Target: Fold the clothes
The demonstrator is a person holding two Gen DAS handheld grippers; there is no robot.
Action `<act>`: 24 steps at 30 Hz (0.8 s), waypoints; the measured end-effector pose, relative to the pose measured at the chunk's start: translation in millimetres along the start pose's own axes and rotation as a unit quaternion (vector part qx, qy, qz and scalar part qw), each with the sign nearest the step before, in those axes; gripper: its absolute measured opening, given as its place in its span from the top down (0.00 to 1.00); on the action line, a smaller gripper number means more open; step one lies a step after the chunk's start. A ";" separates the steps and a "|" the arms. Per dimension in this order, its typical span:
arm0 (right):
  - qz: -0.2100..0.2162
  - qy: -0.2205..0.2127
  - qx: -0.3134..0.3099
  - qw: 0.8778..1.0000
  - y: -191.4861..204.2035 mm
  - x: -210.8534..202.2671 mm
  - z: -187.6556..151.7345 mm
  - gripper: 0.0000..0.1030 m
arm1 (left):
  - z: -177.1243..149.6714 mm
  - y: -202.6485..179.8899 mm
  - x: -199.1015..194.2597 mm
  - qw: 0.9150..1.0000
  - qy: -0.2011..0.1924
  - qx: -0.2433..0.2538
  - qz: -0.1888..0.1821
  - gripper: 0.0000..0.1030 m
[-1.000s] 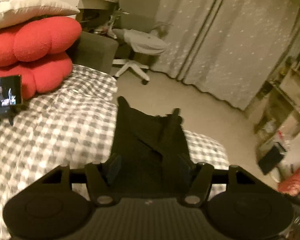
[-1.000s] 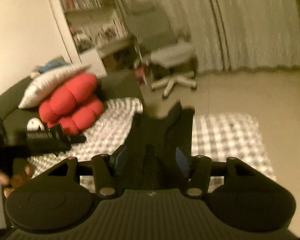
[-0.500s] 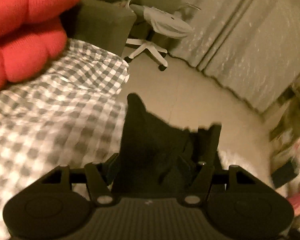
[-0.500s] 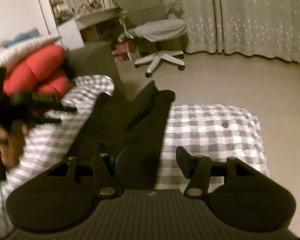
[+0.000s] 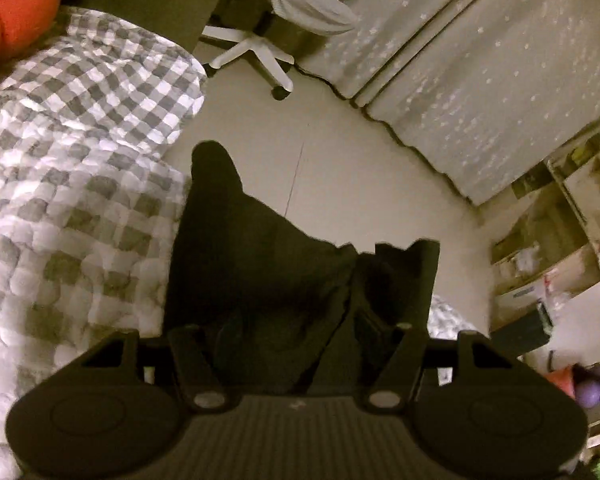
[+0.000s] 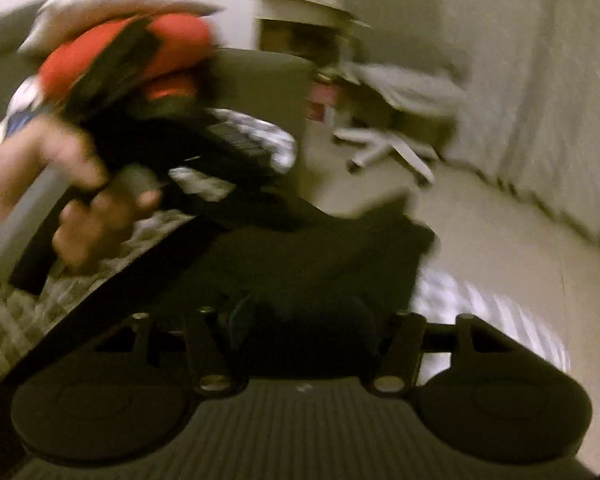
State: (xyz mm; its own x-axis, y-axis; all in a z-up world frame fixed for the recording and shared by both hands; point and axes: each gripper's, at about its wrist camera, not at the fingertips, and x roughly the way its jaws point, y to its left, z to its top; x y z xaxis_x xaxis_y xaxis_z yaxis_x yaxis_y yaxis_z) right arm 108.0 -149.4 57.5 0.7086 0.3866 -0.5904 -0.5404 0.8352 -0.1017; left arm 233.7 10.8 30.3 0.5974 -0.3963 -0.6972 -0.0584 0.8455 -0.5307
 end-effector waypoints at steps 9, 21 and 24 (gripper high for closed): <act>0.030 0.009 -0.055 0.998 31.5 37.7 8.4 0.67 | 0.9 7.8 -5.2 1.000 0.007 0.006 0.001 0.38; -0.007 -0.050 0.021 0.999 14.4 7.3 11.8 0.96 | 9.5 20.3 -13.3 0.997 0.039 -0.055 -0.028 0.38; -0.013 -0.072 0.068 0.995 1.1 -1.9 12.6 0.96 | 11.3 19.5 -20.0 0.995 0.038 -0.077 -0.048 0.34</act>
State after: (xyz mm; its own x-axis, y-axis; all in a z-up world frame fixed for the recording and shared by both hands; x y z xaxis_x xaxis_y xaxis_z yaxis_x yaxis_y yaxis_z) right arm 111.8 -144.2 68.6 0.7844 0.4082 -0.4670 -0.4619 0.8869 -0.0007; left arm 229.6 39.3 39.4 0.5440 -0.5037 -0.6711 -0.1301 0.7395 -0.6605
